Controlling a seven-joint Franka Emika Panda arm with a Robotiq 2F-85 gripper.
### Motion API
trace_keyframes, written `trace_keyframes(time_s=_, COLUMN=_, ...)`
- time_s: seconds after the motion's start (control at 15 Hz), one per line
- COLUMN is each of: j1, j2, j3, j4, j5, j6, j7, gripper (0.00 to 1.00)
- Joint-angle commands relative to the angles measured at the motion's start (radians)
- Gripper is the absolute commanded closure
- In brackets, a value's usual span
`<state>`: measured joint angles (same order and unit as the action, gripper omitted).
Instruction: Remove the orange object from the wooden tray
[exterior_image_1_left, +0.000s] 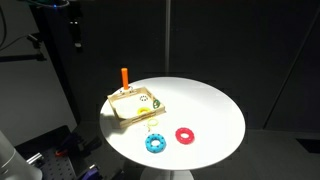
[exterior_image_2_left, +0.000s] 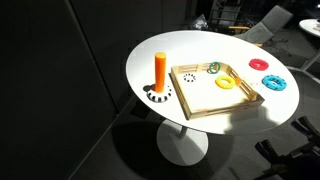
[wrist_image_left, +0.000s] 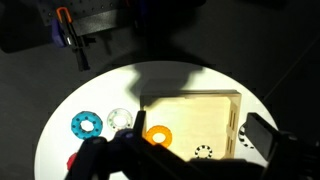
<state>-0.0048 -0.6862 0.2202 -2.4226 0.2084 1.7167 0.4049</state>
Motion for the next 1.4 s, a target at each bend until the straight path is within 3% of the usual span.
trace_keyframes(time_s=0.0, j1=-0.035, j2=0.097, j3=0.018, j4=-0.015, j5=-0.064, j6=0.140, j7=0.047, gripper=0.00)
trace_keyframes(time_s=0.8, j1=-0.032, j2=0.556, j3=-0.034, j4=-0.003, j5=-0.205, j6=0.630, j7=0.110, gripper=0.00)
trace_keyframes(time_s=1.2, j1=-0.007, j2=0.741, j3=-0.094, j4=0.051, j5=-0.255, j6=0.738, j7=0.113, gripper=0.00)
trace_keyframes(time_s=1.33, j1=0.012, j2=0.717, j3=-0.113, j4=0.020, j5=-0.228, j6=0.736, j7=0.082, gripper=0.00)
